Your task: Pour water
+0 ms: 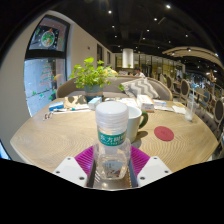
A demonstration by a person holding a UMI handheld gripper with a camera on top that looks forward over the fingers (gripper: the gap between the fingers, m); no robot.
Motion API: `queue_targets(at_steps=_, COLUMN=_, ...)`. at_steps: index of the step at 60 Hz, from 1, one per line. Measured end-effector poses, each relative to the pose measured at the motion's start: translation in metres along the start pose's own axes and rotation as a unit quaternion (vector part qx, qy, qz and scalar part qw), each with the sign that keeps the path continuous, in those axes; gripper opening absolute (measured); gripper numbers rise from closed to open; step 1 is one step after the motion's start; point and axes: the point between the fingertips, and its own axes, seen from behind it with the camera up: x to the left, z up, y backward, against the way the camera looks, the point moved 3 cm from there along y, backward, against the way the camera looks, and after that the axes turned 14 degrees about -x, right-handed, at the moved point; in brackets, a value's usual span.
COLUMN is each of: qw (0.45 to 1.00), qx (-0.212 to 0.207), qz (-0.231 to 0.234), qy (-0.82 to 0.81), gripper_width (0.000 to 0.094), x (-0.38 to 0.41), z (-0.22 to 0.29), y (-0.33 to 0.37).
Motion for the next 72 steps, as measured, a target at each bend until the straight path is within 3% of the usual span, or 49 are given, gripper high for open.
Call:
queue_targets(at_steps=17, qw=1.000, qx=0.006, qz=0.001, qy=0.012, gripper_width=0.0426, x=0.011, z=0.015, y=-0.001)
queue_targets(at_steps=29, qw=0.993, qx=-0.039, qz=0.036, qy=-0.109, gripper_width=0.0424, x=0.054, z=0.093, y=-0.010)
queue_targets(at_steps=38, qw=0.950, qx=-0.060, qz=0.062, qy=-0.301, gripper_width=0.0422, x=0.080, z=0.155, y=-0.029)
queue_targets(at_steps=44, qw=0.884, qx=-0.058, qz=0.078, qy=-0.458, gripper_width=0.0421, x=0.076, z=0.174, y=-0.051)
queue_targets(at_steps=54, qw=0.716, qx=-0.046, qz=0.102, qy=-0.689, gripper_width=0.0418, x=0.066, z=0.199, y=-0.074)
queue_targets(at_steps=69, qw=0.504, qx=-0.006, qz=0.097, qy=-0.858, gripper_width=0.0419, x=0.058, z=0.172, y=-0.102)
queue_targets(at_steps=72, qw=0.498, qx=0.002, qz=0.091, qy=-0.863, gripper_width=0.0419, x=0.061, z=0.167, y=-0.108)
